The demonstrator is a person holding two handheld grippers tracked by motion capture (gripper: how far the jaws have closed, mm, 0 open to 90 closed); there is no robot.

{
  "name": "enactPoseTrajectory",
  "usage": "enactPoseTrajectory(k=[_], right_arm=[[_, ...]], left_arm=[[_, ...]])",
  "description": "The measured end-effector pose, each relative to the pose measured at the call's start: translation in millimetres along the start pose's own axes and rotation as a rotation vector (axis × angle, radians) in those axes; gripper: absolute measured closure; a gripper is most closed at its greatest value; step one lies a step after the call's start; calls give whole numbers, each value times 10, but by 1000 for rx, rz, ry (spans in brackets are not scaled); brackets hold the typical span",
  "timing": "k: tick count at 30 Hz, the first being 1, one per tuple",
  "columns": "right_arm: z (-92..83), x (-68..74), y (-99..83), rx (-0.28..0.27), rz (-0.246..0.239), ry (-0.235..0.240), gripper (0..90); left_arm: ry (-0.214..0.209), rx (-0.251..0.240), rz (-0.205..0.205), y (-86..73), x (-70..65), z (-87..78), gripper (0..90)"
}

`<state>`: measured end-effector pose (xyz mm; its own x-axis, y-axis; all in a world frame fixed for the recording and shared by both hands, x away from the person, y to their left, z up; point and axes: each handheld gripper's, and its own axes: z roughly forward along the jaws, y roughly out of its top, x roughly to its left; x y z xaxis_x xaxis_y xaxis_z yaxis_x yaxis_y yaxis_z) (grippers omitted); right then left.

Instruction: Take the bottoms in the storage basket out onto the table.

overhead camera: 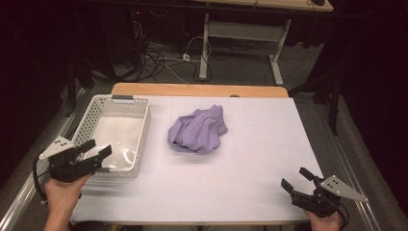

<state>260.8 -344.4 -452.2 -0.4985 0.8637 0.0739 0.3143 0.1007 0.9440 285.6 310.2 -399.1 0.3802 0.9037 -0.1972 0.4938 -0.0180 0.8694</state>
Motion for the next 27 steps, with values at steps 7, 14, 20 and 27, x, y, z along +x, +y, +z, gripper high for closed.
enactPoseTrajectory(k=[7,14,20,27], right_arm=[[-1,0,0,-1,4,-3,164],[-5,2,-1,-5,4,-2,164],[-5,0,-1,-4,3,0,164],[-8,4,-2,-6,3,0,164]], left_arm=[[20,-16,-4,-81,18,-48,311],[30,-20,-4,-183,16,-57,311],[31,-29,-7,-266,21,-57,312],[36,-47,-6,-358,10,-87,312]])
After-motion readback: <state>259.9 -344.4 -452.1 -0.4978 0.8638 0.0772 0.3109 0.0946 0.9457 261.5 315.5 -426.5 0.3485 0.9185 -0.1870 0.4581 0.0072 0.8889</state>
